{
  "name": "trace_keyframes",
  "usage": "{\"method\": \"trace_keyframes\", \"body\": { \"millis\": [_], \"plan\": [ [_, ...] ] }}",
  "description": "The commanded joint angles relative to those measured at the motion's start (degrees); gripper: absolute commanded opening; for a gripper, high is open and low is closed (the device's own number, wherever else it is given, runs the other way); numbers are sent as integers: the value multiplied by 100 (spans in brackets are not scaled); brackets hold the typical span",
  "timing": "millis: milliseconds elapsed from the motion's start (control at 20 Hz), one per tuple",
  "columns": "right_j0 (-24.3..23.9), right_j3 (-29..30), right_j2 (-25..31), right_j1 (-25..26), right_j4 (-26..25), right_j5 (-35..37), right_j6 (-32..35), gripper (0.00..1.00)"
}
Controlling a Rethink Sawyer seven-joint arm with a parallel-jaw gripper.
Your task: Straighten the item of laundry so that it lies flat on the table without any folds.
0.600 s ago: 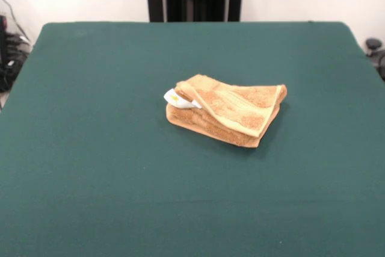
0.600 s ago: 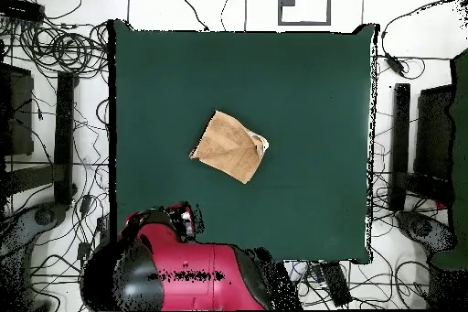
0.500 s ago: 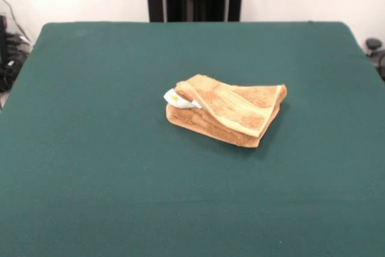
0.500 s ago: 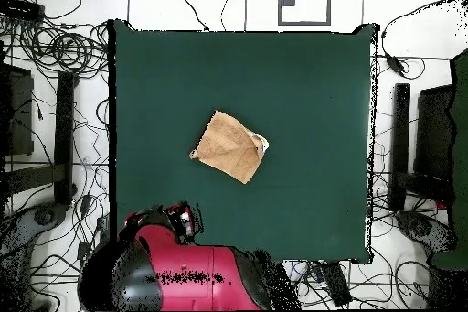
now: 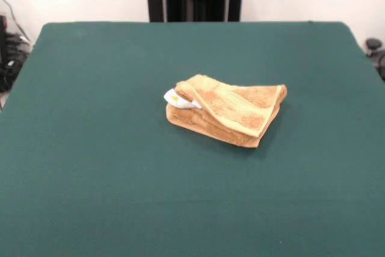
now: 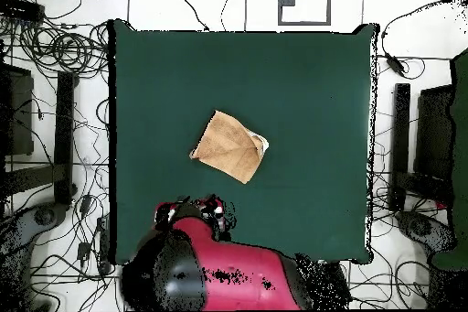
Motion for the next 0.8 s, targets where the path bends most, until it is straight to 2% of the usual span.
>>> {"method": "trace_keyframes", "body": {
  "millis": [50,800],
  "plan": [
    [-534,336,664,470,-253,426,-764,100],
    [-826,77,1134,1883,-1025,-1185,-45,100]
  ]
}}
